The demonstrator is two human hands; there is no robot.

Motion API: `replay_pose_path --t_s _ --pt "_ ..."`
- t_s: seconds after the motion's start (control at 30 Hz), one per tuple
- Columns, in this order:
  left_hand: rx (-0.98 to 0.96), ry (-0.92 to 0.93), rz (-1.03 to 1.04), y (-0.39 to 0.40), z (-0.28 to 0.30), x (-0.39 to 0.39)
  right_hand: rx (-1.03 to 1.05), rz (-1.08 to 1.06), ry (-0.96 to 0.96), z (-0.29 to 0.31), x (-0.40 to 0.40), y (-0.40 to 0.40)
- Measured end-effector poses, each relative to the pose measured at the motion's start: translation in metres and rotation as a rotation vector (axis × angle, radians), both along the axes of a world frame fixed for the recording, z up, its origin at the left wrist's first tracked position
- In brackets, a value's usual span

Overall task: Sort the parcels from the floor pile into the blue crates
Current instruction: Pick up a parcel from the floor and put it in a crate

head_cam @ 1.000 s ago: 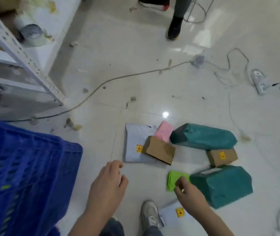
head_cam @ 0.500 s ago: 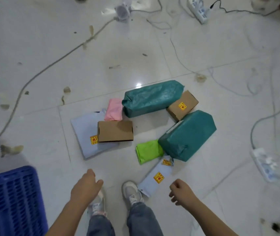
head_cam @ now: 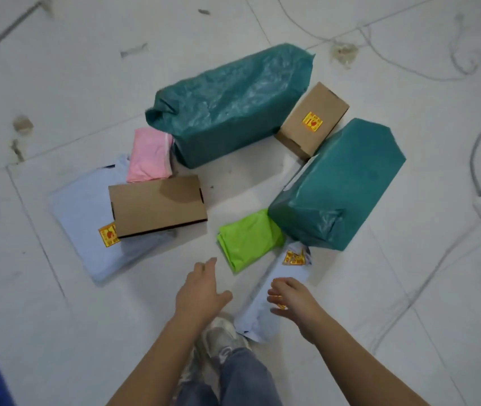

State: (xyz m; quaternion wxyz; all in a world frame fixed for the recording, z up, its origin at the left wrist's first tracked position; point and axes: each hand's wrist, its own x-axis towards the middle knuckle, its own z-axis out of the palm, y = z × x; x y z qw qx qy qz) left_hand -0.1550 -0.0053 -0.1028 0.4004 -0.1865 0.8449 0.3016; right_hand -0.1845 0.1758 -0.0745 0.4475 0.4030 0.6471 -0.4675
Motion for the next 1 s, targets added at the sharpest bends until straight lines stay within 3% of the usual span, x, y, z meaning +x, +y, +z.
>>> replay_pose_path --t_s 0.07,0.2,0.33,0.4,0.53,0.67,0.77,0.9,1.0 --pt "-0.033 0.130 -0.135 0.003 -0.037 -0.009 -0.032 -0.109 -0.004 -0.041 -0.001 -0.005" --pt "-0.038 0.243 -0.055 0.006 -0.106 -0.041 -0.048 -0.253 -0.003 -0.105 -0.009 -0.014" --pt "-0.134 0.319 -0.379 0.013 -0.149 -0.062 -0.057 -0.266 -0.009 -0.152 -0.013 -0.016" --pt "-0.104 0.328 -0.324 0.024 -0.154 -0.064 -0.067 -0.335 0.015 -0.165 -0.014 -0.018" --pt "0.095 0.229 0.025 0.042 -0.131 -0.052 -0.137 -0.455 0.022 -0.151 -0.008 -0.026" --pt "0.103 0.172 0.011 0.032 -0.083 -0.030 -0.135 -0.453 0.002 -0.103 0.001 -0.026" --pt "0.103 0.199 0.102 0.018 -0.031 -0.020 0.024 -0.192 0.210 -0.050 0.000 -0.038" --pt "0.551 0.111 0.658 -0.012 0.062 -0.034 0.205 0.453 0.696 0.044 -0.005 -0.079" --pt "0.623 0.220 0.750 -0.031 0.123 -0.036 0.115 0.793 0.879 0.105 0.001 -0.109"
